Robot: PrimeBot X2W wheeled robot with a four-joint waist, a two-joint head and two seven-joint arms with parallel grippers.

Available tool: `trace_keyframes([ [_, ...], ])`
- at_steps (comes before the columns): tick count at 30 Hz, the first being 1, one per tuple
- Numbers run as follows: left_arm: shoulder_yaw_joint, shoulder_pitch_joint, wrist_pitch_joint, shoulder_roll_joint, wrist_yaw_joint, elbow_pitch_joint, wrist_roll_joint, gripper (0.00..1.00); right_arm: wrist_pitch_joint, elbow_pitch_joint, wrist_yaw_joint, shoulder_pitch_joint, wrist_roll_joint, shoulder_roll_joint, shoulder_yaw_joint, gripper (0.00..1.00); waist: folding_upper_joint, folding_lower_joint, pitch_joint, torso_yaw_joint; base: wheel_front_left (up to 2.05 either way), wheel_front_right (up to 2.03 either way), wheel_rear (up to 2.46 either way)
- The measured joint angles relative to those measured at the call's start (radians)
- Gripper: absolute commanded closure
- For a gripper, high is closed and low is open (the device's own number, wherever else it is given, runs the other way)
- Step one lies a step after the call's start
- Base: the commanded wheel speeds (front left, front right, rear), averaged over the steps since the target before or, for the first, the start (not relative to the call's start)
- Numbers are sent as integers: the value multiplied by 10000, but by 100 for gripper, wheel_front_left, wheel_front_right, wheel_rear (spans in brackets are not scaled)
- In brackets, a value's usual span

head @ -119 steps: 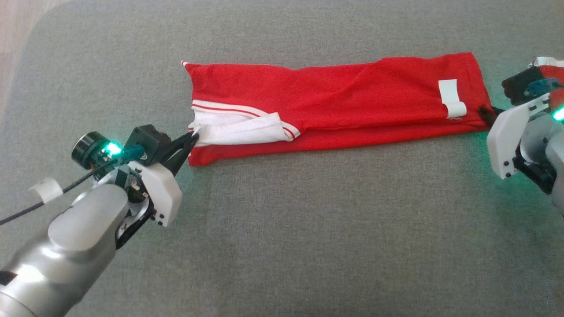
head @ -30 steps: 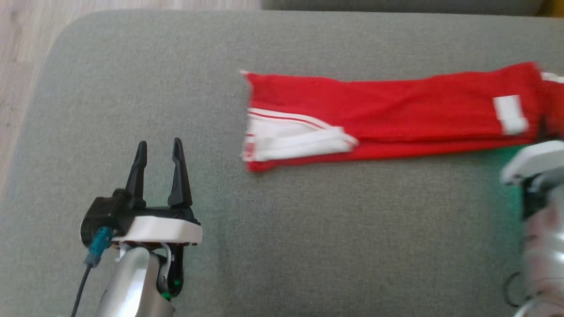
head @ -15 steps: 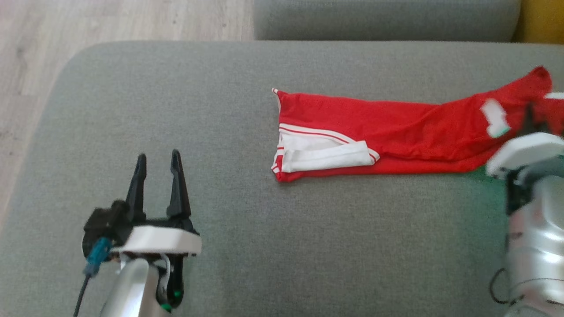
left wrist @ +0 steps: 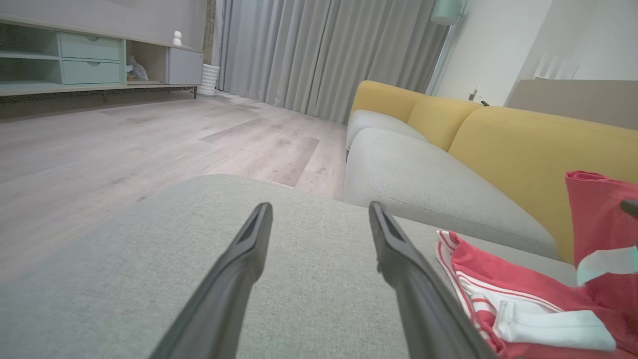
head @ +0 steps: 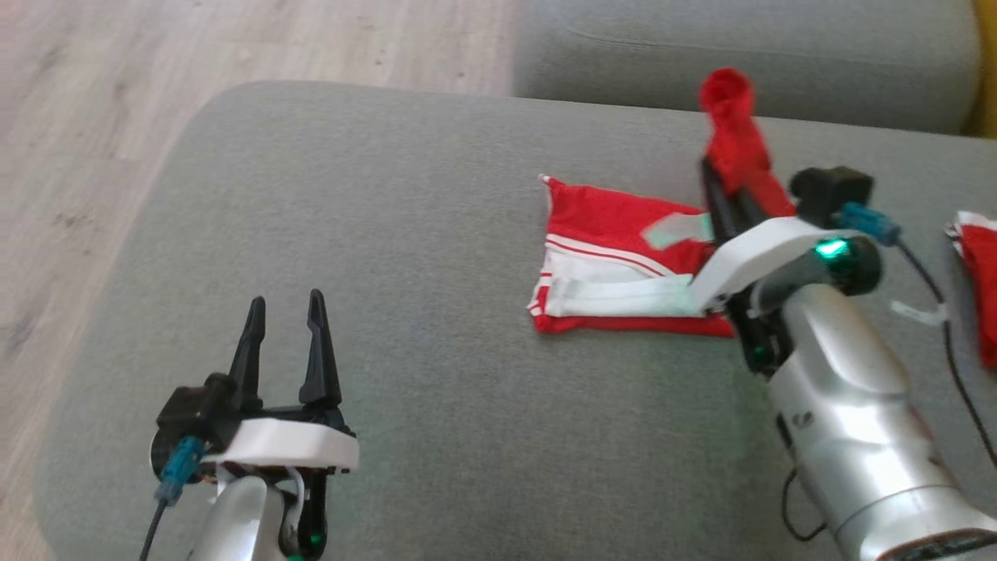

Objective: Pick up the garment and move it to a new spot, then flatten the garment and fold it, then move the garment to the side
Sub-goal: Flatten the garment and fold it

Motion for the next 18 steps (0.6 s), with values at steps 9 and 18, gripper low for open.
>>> trace_keyframes([
  [9,-153,2,0,0,79,19,-12,0,165,-19,0,542,1076,0,1894,100,0,0,94,784,0,0,0],
  [18,-387,0,0,0,144,63,-215,0,4,715,0,554,1323,-4,2849,100,0,1,450,1248,0,0,0],
])
